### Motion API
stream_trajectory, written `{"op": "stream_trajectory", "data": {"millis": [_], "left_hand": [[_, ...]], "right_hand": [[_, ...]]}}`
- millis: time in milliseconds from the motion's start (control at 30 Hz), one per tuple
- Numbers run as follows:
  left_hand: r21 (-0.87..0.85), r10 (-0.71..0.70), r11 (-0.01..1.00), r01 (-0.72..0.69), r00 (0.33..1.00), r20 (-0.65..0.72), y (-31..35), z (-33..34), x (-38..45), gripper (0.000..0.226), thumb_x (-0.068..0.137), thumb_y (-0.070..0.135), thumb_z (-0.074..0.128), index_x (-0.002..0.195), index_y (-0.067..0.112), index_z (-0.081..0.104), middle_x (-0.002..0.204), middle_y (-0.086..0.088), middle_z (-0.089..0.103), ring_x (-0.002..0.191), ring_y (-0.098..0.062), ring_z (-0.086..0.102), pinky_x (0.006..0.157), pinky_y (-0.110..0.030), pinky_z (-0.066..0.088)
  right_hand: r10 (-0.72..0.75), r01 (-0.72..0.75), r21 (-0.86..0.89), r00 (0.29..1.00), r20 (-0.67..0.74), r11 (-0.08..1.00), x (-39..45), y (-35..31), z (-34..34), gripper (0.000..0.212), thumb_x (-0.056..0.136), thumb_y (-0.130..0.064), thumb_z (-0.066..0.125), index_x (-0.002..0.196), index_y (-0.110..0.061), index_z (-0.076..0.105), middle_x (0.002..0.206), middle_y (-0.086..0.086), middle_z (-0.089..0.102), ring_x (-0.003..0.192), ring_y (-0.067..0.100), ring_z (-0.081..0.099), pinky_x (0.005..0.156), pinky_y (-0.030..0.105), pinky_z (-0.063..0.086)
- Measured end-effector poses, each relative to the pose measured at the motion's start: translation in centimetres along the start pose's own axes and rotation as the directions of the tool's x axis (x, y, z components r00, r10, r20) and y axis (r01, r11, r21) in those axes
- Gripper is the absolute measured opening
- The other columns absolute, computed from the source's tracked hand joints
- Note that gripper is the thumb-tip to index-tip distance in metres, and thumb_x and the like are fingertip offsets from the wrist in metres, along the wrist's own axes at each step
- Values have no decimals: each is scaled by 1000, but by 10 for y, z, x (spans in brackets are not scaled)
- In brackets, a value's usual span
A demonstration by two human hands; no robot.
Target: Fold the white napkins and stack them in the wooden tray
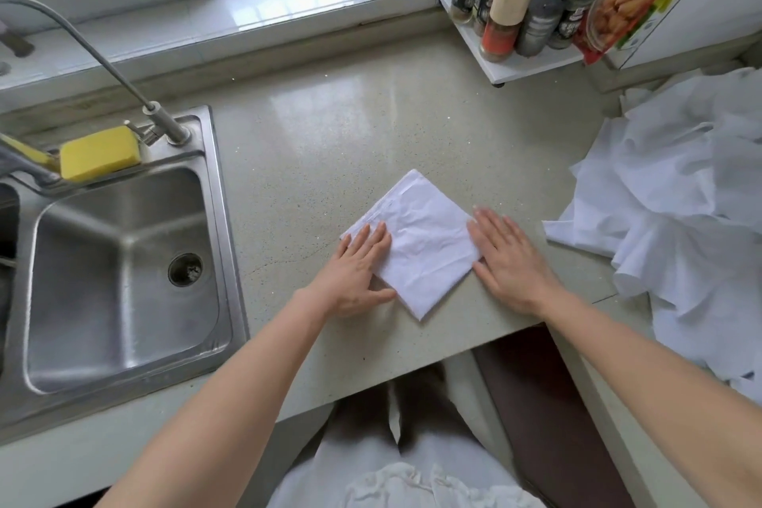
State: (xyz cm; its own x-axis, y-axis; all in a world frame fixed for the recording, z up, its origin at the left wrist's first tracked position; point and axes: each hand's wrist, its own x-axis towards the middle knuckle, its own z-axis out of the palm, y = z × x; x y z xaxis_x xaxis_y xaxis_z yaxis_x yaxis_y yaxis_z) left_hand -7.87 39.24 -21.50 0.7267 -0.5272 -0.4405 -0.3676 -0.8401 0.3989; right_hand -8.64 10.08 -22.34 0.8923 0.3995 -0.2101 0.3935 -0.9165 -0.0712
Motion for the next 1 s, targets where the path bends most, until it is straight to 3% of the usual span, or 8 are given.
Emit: {"op": "stream_trajectory", "data": {"millis": [100,200,300,400,567,800,900,1000], "left_hand": [[25,76,997,-76,997,30,-9,-20,2,98,84,66,52,154,21,2,158,9,-14,145,-10,-16,120,-35,-8],[78,79,993,-83,995,55,-8,-34,5,105,74,76,56,153,19,17,160,8,-3,147,-11,-7,120,-32,-5],[149,18,988,-30,996,85,12,-40,5,109,72,75,58,153,17,15,161,2,-3,147,-16,-8,118,-32,-2],[145,41,987,-71,979,198,35,-33,-8,111,74,69,63,154,15,7,160,-2,-6,147,-17,-9,117,-30,-2],[204,24,976,-79,966,259,41,-10,-31,111,78,62,63,153,16,-4,160,-3,-13,147,-23,-11,121,-39,0],[-158,30,988,-4,986,163,17,-16,-43,51,95,13,43,144,26,41,157,5,21,146,-19,15,118,-35,15],[-421,-131,894,155,988,86,-2,-15,-47,30,98,30,49,107,9,68,114,-1,66,92,-23,62,79,-35,46],[-561,-309,796,225,949,-58,1,-14,-41,35,98,32,49,72,10,55,59,2,47,51,-14,36,51,-26,26]], "right_hand": [[-336,340,-120,940,51,933,7,-3,-10,70,79,-22,34,148,-7,29,155,12,24,144,24,22,116,39,12],[-341,352,-108,934,104,930,18,-15,-18,71,79,-3,44,148,-8,28,156,9,18,143,21,22,116,39,25],[-236,236,-28,972,23,971,23,-33,-15,63,68,7,68,129,-2,56,137,16,53,117,24,60,71,36,59],[-211,213,-134,977,32,968,18,-58,-18,41,60,1,75,101,1,69,110,20,68,83,25,72,47,30,53],[-101,137,-166,973,207,977,2,-101,-41,31,94,-2,33,118,-3,53,123,17,56,104,32,62,77,37,48],[-176,173,35,951,253,984,2,-92,-38,19,84,-2,43,89,-13,58,100,5,58,97,26,56,65,30,33],[-107,-31,446,954,280,894,8,-64,-42,12,84,-8,50,75,-12,57,81,2,59,78,18,56,62,29,37],[44,-275,697,943,331,662,18,-49,-53,22,90,-14,56,69,-14,50,67,-1,48,61,12,43,56,26,29]]}}
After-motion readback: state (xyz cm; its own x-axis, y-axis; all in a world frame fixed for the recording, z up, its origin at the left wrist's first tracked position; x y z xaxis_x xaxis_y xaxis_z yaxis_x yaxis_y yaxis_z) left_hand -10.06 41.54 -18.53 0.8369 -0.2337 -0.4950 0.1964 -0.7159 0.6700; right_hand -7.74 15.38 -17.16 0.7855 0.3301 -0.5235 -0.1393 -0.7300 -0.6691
